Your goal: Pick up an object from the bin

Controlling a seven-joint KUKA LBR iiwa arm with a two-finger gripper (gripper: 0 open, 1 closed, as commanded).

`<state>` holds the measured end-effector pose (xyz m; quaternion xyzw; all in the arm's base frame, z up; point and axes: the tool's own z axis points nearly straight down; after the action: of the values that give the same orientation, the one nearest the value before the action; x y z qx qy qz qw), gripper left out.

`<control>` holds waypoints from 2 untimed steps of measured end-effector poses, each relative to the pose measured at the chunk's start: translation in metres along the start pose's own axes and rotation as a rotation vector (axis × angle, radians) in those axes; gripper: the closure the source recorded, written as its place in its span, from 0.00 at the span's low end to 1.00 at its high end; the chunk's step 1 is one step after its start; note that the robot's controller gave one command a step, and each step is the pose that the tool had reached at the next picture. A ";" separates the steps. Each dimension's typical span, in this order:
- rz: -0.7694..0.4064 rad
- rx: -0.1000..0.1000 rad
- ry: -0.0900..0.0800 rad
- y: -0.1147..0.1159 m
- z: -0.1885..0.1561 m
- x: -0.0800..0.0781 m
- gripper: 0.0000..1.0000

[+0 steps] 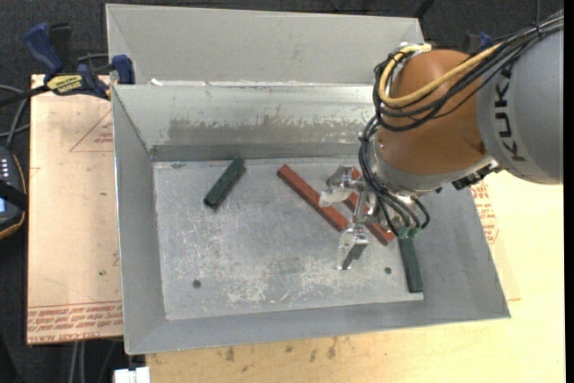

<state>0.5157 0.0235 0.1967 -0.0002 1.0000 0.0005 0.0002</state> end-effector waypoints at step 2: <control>0.166 0.000 0.002 -0.023 0.064 -0.082 0.00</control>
Offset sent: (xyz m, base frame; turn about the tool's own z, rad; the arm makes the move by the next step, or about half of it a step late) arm 0.0908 -0.0221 -0.0484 0.1957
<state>0.5976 0.0005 0.1324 0.0828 0.9966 0.0006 -0.0006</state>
